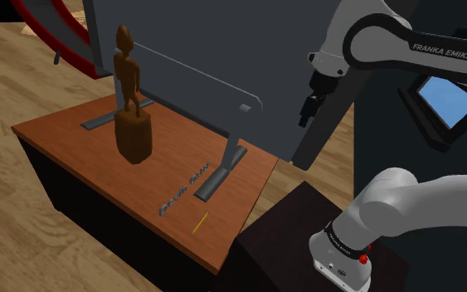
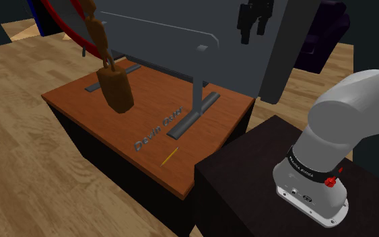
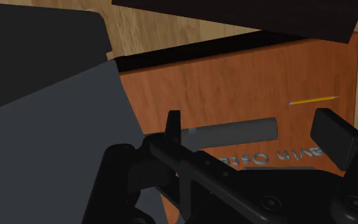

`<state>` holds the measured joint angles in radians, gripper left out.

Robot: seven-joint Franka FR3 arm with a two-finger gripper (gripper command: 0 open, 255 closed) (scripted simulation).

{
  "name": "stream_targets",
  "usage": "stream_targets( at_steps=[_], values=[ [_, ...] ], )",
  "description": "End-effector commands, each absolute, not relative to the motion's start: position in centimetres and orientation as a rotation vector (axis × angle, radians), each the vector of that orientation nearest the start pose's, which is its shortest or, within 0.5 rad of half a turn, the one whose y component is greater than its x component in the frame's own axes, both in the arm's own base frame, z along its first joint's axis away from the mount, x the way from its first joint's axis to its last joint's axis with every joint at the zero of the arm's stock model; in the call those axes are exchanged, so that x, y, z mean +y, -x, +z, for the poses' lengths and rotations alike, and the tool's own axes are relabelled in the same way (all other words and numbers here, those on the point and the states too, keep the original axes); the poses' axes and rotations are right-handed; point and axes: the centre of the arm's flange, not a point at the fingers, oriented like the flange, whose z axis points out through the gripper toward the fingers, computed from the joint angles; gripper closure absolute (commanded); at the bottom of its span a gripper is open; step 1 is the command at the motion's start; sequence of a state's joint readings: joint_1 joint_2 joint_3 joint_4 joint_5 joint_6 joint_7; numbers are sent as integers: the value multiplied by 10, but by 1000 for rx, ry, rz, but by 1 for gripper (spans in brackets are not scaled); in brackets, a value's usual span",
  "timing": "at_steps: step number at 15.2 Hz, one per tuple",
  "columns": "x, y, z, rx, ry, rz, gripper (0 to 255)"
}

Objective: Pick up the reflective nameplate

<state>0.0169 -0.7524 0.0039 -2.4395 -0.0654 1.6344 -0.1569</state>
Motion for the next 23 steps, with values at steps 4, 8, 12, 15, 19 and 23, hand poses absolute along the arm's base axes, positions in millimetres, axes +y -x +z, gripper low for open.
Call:
stream_targets(
  at_steps=[4, 8, 12, 15, 19, 23],
  values=[
    [10, -344, 518, -391, 3181, 102, 0],
    [25, -378, 479, -521, 3164, 115, 0],
    [43, -410, 440, -651, 3141, 128, 0],
    [58, -433, 411, -748, 3120, 137, 0],
    [80, -462, 371, -876, 3087, 150, 0],
    [104, -488, 331, -1003, 3049, 162, 0]
  ],
)
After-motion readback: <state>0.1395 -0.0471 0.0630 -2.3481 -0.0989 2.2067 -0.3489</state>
